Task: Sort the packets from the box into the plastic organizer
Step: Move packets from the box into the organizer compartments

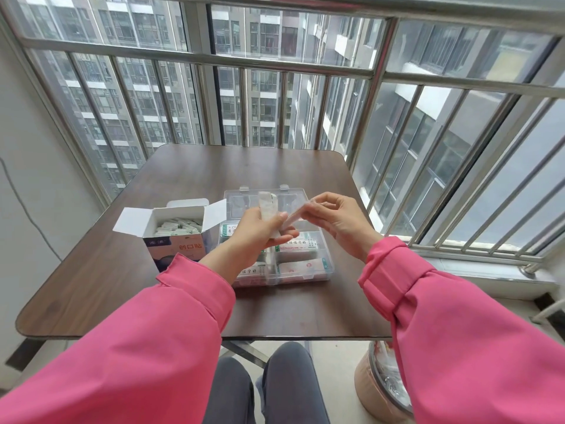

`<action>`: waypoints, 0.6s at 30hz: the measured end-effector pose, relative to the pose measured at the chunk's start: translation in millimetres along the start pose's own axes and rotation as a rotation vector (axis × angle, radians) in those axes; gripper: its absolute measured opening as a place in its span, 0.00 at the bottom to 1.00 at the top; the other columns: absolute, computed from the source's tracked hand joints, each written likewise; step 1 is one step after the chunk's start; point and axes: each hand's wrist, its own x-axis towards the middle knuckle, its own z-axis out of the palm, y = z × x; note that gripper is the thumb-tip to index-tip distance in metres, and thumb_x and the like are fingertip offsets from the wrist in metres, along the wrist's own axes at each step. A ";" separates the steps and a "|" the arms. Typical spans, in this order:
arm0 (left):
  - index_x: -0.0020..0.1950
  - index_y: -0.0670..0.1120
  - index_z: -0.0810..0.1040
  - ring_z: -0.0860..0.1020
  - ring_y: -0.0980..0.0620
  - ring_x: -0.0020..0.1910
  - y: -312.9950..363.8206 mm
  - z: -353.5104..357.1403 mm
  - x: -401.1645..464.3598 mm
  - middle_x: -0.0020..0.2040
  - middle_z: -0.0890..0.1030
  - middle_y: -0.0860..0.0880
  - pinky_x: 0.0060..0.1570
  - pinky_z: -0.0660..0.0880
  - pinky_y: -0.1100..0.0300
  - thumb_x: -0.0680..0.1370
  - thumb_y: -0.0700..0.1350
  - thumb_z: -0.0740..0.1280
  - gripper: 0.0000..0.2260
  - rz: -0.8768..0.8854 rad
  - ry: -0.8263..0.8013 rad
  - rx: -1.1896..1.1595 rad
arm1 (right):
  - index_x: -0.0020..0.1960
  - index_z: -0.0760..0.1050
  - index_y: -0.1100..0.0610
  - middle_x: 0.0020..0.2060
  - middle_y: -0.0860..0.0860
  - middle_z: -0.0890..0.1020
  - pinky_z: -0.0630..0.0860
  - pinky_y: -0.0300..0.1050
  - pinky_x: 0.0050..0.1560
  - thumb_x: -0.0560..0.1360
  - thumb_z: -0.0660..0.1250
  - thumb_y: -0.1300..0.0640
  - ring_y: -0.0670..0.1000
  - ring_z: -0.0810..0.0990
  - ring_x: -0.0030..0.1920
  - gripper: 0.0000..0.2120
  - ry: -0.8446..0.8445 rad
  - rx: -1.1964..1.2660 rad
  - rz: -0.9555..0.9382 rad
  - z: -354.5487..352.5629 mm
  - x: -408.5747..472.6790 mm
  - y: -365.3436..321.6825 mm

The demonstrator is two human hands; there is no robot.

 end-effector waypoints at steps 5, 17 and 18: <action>0.40 0.39 0.71 0.81 0.55 0.28 -1.7 -2.1 4.7 0.36 0.75 0.43 0.30 0.77 0.69 0.76 0.32 0.65 0.07 0.124 0.058 0.120 | 0.38 0.74 0.65 0.39 0.60 0.79 0.80 0.36 0.45 0.73 0.68 0.66 0.51 0.80 0.39 0.06 0.002 -0.190 0.002 -3.7 0.7 1.4; 0.42 0.43 0.69 0.81 0.49 0.35 -3.1 -7.2 19.1 0.40 0.76 0.44 0.27 0.77 0.63 0.78 0.33 0.61 0.07 0.283 0.229 0.530 | 0.38 0.79 0.56 0.44 0.65 0.82 0.77 0.58 0.52 0.69 0.72 0.68 0.57 0.80 0.42 0.08 0.092 -0.607 -0.009 -4.4 16.8 -4.9; 0.42 0.44 0.68 0.81 0.50 0.34 -4.1 -8.7 20.7 0.41 0.76 0.43 0.27 0.77 0.62 0.78 0.33 0.61 0.08 0.270 0.239 0.530 | 0.37 0.79 0.54 0.42 0.64 0.83 0.78 0.59 0.53 0.69 0.72 0.67 0.57 0.80 0.42 0.09 0.128 -0.624 -0.016 -5.3 20.3 -2.9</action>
